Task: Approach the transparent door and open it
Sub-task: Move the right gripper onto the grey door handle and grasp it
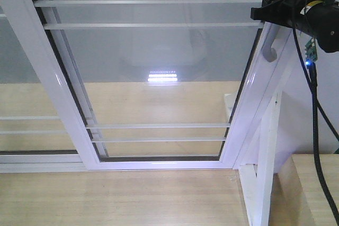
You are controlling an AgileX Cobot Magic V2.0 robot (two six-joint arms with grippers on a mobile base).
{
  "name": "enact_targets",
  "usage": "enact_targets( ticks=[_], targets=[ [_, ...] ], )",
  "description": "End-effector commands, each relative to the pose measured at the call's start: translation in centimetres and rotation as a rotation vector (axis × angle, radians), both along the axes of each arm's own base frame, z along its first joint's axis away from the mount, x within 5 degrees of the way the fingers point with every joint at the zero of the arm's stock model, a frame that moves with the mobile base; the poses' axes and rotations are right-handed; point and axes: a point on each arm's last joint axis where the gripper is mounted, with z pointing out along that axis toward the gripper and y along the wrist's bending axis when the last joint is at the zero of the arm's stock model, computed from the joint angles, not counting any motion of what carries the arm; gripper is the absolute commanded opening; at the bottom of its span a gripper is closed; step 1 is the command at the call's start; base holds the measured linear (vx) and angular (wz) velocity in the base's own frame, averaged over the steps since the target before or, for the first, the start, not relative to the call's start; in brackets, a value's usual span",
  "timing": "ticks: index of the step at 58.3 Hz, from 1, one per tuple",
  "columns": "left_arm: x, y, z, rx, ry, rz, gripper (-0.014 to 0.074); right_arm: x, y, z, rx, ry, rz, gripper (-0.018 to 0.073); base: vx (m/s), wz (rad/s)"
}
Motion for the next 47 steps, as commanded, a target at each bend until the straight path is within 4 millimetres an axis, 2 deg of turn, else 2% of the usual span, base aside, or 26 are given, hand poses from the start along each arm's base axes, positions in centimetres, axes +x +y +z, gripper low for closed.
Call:
enact_targets(
  ticks=[1,20,47],
  targets=[
    [0.2,-0.1,1.7,-0.020,-0.115,-0.008,0.0370,0.1,-0.4,3.1,-0.021,-0.151,-0.007,0.0386,0.00,0.00],
    [0.2,-0.1,1.7,-0.020,-0.115,-0.008,0.0370,0.5,-4.2,3.3,0.026,-0.204,-0.140,0.0368,0.00,0.00],
    [0.2,-0.1,1.7,-0.019,-0.115,-0.008,0.0370,0.5,-2.5,3.0,-0.002,-0.184,-0.081,0.0370,0.00,0.00]
  ],
)
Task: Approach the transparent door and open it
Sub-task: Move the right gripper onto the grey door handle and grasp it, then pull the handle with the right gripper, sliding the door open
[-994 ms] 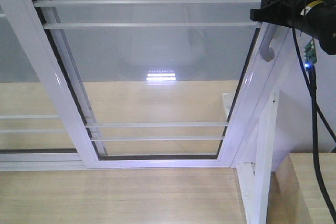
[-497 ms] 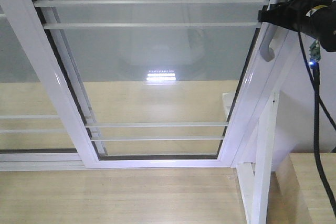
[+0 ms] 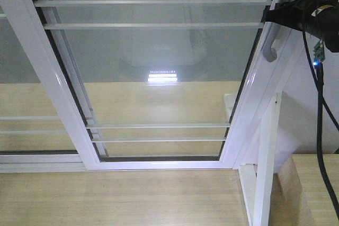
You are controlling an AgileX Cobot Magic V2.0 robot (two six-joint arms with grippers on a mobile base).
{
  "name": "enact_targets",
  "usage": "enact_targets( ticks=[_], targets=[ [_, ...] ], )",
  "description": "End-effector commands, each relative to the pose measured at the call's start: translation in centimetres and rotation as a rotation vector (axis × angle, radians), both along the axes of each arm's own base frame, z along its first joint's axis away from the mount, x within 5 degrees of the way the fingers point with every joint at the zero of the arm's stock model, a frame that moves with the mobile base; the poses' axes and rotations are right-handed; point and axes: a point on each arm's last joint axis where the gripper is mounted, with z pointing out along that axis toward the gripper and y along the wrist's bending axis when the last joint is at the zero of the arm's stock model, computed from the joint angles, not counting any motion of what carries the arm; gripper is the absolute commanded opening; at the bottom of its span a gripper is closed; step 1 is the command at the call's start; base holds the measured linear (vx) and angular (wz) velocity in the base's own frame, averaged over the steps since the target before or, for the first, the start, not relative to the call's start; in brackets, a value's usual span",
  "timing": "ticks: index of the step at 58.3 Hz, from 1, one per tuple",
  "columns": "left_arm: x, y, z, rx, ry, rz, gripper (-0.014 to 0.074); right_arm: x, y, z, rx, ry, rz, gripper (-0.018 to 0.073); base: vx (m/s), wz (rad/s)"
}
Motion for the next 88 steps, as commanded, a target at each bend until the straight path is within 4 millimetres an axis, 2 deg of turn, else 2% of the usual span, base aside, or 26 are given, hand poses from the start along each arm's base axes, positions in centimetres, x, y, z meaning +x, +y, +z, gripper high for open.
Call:
enact_targets(
  ticks=[1,11,27,42,53,63,88],
  targets=[
    [0.2,-0.1,1.7,-0.018,-0.112,-0.008,0.0370,0.0,0.0,3.8,-0.027,-0.177,0.002,0.0370,0.00,0.00],
    [0.2,-0.1,1.7,-0.018,-0.112,-0.008,0.0370,0.4,0.1,3.5,-0.024,-0.228,-0.005,0.0370,0.00,0.00],
    [0.2,-0.1,1.7,-0.017,-0.112,-0.008,0.0370,1.6,0.4,1.2,-0.029,-0.203,-0.002,0.0370,0.00,0.00],
    [0.2,-0.1,1.7,-0.017,-0.112,-0.008,0.0370,2.6,0.4,1.5,-0.036,-0.232,-0.002,0.0353,0.00,0.00],
    [0.2,-0.1,1.7,-0.017,-0.112,-0.008,0.0370,3.6,0.7,2.4,-0.027,-0.211,0.010,0.0321,0.00,0.00],
    [0.2,-0.1,1.7,-0.017,-0.112,-0.008,0.0370,3.8,1.8,2.8,-0.018,-0.197,0.036,0.0320,0.00,0.00],
    [0.2,-0.1,1.7,-0.015,-0.112,-0.008,0.0370,3.1,7.0,2.5,-0.018,-0.167,0.162,0.0320,0.00,0.00]
  ],
)
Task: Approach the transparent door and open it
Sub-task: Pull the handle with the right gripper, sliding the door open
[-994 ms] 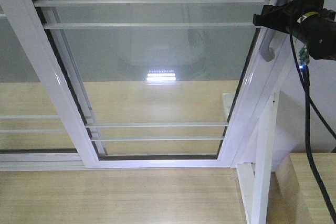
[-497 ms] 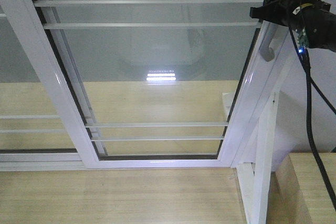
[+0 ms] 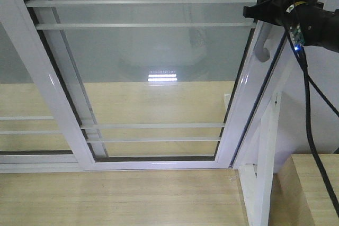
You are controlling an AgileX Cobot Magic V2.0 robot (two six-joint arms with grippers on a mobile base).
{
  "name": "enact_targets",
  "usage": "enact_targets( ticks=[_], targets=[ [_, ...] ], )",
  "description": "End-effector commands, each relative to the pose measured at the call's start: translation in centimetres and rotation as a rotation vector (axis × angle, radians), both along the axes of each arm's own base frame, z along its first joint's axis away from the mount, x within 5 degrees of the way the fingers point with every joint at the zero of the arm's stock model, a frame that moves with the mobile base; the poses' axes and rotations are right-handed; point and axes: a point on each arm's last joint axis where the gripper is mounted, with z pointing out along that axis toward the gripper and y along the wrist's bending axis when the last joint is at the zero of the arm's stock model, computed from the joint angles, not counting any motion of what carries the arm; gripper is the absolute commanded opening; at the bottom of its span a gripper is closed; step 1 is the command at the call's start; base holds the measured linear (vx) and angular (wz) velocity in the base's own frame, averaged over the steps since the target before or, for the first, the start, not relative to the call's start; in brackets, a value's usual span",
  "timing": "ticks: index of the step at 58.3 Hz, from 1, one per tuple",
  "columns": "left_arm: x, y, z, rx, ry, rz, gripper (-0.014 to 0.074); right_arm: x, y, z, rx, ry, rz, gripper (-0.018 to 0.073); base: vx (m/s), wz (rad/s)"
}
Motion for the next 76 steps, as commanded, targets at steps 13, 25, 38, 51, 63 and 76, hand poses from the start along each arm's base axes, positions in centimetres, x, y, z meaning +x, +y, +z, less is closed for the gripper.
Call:
enact_targets(
  ticks=[13,25,38,51,63,76],
  targets=[
    [0.2,-0.1,1.6,-0.015,-0.107,-0.008,0.0370,-1.1,4.9,4.2,-0.010,-0.156,0.121,0.0320,0.00,0.00],
    [0.2,-0.1,1.6,-0.015,-0.107,-0.008,0.0370,-1.5,6.5,4.2,-0.004,-0.156,0.157,0.0321,0.00,0.00],
    [0.2,-0.1,1.6,-0.015,-0.107,-0.008,0.0370,-2.3,9.2,4.3,-0.004,-0.158,0.220,0.0322,0.00,0.00],
    [0.2,-0.1,1.6,-0.015,-0.107,-0.008,0.0370,-2.8,9.7,4.7,-0.004,-0.142,0.239,0.0322,0.00,0.00],
    [0.2,-0.1,1.6,-0.014,-0.107,-0.008,0.0370,-4.9,9.0,7.7,-0.005,-0.088,0.255,0.0322,0.00,0.00],
    [0.2,-0.1,1.6,-0.014,-0.106,-0.008,0.0370,-9.4,7.3,10.8,-0.019,-0.105,0.262,0.0322,0.00,0.00]
  ],
)
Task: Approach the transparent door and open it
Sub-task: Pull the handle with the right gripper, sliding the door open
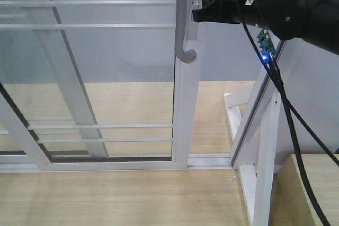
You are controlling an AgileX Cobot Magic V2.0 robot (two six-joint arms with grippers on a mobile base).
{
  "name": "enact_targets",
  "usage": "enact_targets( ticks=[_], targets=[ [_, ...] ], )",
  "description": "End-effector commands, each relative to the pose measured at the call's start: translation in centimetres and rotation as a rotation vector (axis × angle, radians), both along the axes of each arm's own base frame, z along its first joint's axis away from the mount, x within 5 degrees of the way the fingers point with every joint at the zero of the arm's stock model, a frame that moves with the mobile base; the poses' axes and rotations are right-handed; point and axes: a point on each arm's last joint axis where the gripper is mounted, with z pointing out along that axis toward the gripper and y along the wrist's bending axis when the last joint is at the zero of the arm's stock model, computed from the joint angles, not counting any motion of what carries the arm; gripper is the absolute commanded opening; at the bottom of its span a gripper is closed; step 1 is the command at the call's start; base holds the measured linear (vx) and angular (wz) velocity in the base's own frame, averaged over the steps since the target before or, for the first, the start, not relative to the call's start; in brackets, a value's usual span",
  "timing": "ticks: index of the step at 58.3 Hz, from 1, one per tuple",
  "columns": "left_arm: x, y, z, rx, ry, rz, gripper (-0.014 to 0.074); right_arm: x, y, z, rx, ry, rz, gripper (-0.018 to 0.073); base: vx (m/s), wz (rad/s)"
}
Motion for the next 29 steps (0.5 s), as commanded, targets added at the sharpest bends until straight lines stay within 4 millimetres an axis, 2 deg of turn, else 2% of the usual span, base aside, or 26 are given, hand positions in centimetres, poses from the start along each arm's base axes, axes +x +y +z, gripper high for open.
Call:
enact_targets(
  ticks=[1,8,19,29],
  targets=[
    [0.2,-0.1,1.6,-0.014,-0.106,-0.008,0.0370,-2.7,-1.6,4.3,0.024,-0.160,-0.013,0.0322,0.00,0.00],
    [0.2,-0.1,1.5,0.029,-0.095,-0.011,0.0370,-6.3,-3.8,3.7,0.021,-0.148,-0.045,0.0322,0.00,0.00],
    [0.2,-0.1,1.1,0.069,-0.053,-0.014,0.0370,-12.9,-7.7,2.3,0.002,-0.096,-0.107,0.0322,0.00,0.00],
    [0.7,-0.1,0.5,0.069,0.004,-0.018,0.0370,-18.4,-9.3,1.6,-0.011,-0.070,-0.114,0.0322,0.00,0.00]
  ],
)
